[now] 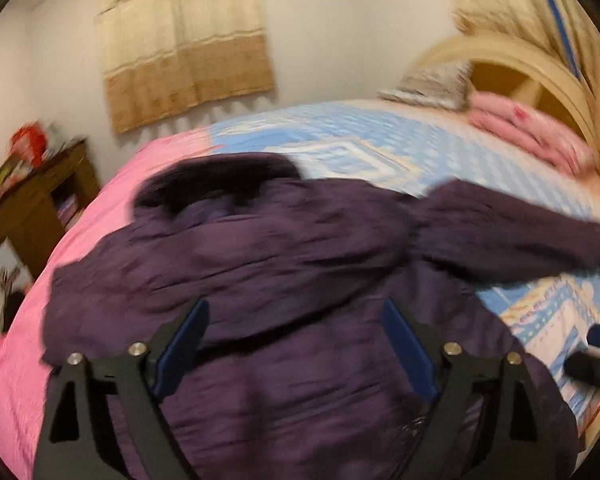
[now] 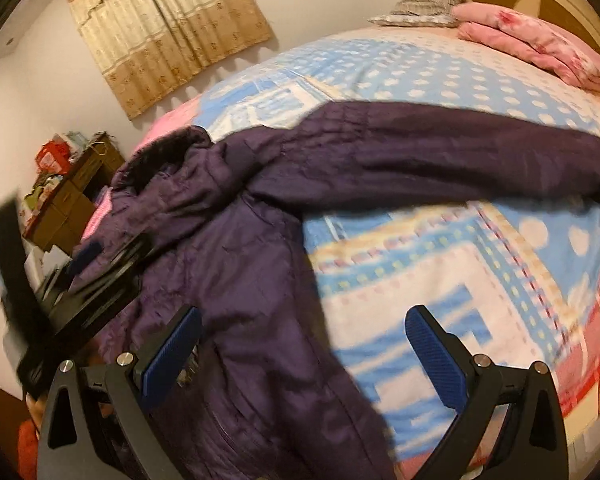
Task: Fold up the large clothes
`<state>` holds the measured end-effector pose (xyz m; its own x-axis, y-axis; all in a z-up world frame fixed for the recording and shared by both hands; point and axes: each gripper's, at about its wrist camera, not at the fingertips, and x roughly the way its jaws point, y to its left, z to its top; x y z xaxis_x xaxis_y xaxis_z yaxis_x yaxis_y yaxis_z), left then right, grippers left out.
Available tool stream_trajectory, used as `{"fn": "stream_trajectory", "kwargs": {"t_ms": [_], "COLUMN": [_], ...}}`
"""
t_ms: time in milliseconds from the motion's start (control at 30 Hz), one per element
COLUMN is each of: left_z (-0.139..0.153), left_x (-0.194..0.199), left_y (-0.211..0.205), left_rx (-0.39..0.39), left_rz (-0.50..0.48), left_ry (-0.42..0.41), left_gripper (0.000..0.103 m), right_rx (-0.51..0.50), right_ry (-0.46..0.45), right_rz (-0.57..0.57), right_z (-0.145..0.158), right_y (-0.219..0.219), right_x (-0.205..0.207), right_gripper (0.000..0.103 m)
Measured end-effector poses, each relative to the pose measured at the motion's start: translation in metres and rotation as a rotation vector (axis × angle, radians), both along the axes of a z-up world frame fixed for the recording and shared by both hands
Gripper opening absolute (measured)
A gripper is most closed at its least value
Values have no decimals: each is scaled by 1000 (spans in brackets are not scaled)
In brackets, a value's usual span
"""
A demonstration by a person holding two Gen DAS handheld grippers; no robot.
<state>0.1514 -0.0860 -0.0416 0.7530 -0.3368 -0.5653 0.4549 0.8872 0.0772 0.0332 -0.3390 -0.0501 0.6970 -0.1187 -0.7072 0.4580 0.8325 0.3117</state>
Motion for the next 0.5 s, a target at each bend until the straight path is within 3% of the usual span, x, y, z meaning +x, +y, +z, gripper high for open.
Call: {"fn": "stream_trajectory", "kwargs": {"t_ms": [67, 233, 400, 500], "left_z": [5, 8, -17, -27], "left_x": [14, 66, 91, 95], "left_y": [27, 85, 105, 116], "left_rx": [-13, 69, 125, 140], "left_rz": [112, 414, 520, 566], "left_ry": [-24, -34, 30, 49], "left_gripper": [95, 94, 91, 92], "right_rx": [-5, -26, -39, -93], "right_ry": [-37, -122, -62, 24], "right_rz": [22, 73, 97, 113], "right_z": [12, 33, 19, 1], "right_y": [-3, -13, -19, -11], "right_x": [17, 86, 179, 221], "right_gripper": [102, 102, 102, 101]}}
